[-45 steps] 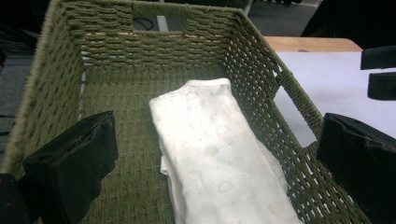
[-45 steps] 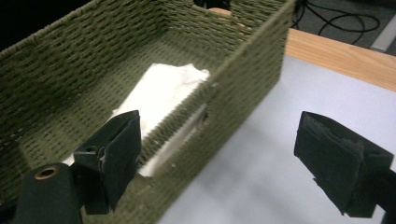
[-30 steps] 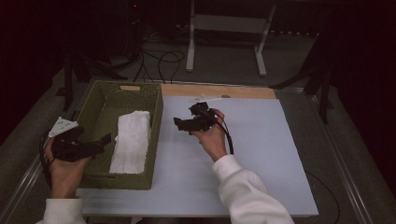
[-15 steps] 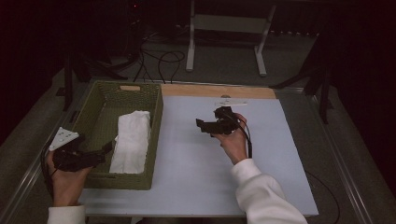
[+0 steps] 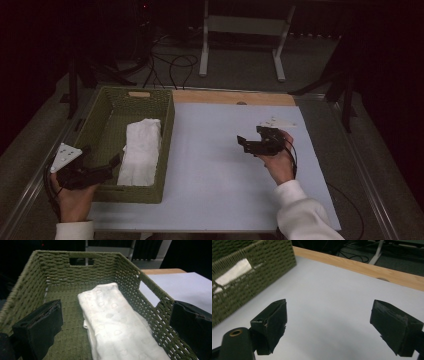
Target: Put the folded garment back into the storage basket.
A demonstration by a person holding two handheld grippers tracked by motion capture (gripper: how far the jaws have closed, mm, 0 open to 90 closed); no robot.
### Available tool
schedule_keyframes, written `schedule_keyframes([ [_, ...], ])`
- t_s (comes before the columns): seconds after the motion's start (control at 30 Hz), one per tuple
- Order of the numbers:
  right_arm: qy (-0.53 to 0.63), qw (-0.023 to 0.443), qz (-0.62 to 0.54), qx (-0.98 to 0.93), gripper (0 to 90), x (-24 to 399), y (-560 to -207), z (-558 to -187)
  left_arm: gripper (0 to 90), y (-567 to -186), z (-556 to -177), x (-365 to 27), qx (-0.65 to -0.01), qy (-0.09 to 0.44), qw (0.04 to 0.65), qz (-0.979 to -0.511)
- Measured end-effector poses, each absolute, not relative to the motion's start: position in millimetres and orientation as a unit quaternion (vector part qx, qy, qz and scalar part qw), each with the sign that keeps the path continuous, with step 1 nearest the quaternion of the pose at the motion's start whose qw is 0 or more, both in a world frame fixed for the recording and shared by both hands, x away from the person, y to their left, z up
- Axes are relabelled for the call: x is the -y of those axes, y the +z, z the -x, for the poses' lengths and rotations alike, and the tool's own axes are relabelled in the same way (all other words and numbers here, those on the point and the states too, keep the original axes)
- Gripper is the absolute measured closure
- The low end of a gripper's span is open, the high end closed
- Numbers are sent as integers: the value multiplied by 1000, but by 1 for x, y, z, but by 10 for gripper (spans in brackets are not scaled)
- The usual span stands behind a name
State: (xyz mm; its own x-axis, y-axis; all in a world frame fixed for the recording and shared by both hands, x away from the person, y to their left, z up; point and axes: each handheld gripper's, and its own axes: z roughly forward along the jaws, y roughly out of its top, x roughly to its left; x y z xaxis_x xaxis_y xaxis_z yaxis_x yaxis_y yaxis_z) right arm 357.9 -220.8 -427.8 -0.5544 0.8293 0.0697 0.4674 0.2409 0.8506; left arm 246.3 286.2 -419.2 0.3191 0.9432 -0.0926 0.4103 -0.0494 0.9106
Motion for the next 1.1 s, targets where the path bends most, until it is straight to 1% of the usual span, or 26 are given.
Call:
schedule_keyframes([
  [0.37, 457, 238, -405, -755, 141, 277, -432, -323, 2, -424, -239, -291, -505, 299, 458, -667],
  [0.6, 473, 248, -411, -739, 138, 307, -438, -302, 2, -432, -235, -292, -502, 298, 456, -672],
  [0.87, 494, 262, -409, -721, 140, 326, -445, -287, 2, -433, -232, -293, -489, 299, 464, -676],
  [1.1, 513, 275, -403, -706, 136, 335, -451, -274, 2, -435, -230, -297, -486, 303, 473, -669],
])
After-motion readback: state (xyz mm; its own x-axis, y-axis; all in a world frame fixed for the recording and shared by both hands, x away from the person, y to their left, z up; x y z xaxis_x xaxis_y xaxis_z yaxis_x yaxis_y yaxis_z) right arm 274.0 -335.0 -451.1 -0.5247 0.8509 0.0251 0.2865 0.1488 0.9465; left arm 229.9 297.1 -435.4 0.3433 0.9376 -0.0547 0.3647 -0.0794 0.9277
